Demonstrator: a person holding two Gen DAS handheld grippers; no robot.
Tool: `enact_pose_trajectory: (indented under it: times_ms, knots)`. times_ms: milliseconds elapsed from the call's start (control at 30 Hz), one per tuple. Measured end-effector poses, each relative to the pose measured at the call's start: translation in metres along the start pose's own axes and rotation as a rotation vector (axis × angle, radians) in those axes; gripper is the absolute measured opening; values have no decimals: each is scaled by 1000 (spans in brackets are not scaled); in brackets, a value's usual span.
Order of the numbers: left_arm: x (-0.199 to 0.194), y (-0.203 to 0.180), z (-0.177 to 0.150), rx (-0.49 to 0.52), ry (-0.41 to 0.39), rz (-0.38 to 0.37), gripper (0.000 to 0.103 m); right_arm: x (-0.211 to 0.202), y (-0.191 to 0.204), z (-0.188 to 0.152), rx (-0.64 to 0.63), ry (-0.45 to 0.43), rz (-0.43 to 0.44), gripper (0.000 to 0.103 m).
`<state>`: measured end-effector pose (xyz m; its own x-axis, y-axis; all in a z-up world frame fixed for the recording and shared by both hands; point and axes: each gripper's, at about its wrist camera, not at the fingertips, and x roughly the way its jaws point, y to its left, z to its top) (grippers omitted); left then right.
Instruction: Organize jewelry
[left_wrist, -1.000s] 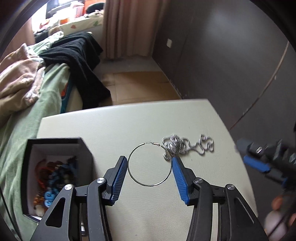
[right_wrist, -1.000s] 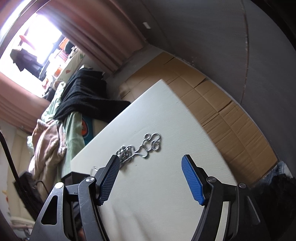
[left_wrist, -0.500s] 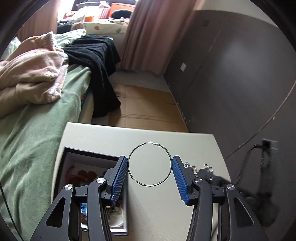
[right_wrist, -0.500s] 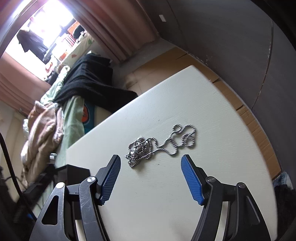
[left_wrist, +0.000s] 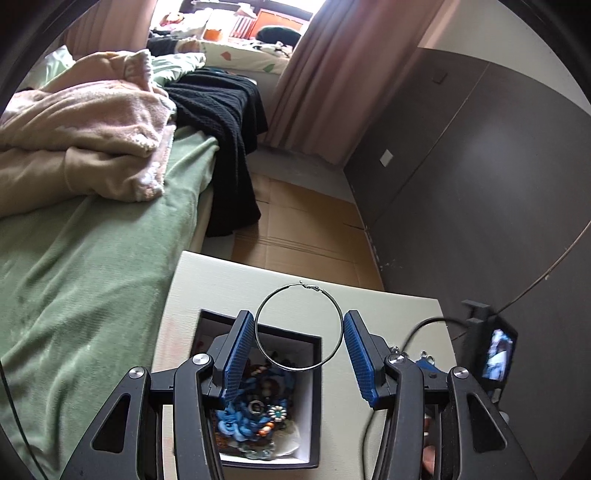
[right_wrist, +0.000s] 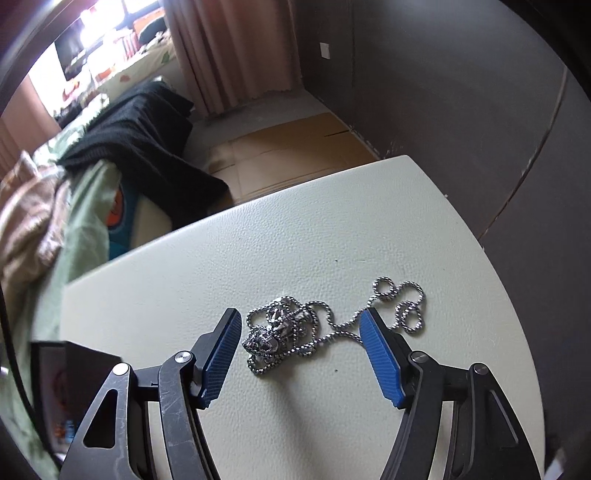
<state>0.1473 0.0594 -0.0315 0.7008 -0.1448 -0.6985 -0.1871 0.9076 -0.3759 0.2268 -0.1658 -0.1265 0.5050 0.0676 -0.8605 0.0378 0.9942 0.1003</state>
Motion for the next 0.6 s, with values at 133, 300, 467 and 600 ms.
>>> enact_pose_trajectory:
  times_ms: [133,300,467,600]
  knots:
    - [-5,6,0,-8,0,2,52,4,15,-6,-107,-6,-96,66]
    - [-7,9,-2,-1,12,5,52,-7,5,-10,-93,13,-73,22]
    - [-9,12,-7,13,35,18,52,-15,-29,-16,22,36,67,13]
    - [-12,15,-11,18,47,39,52,-25,-52,-21,126,40,181,13]
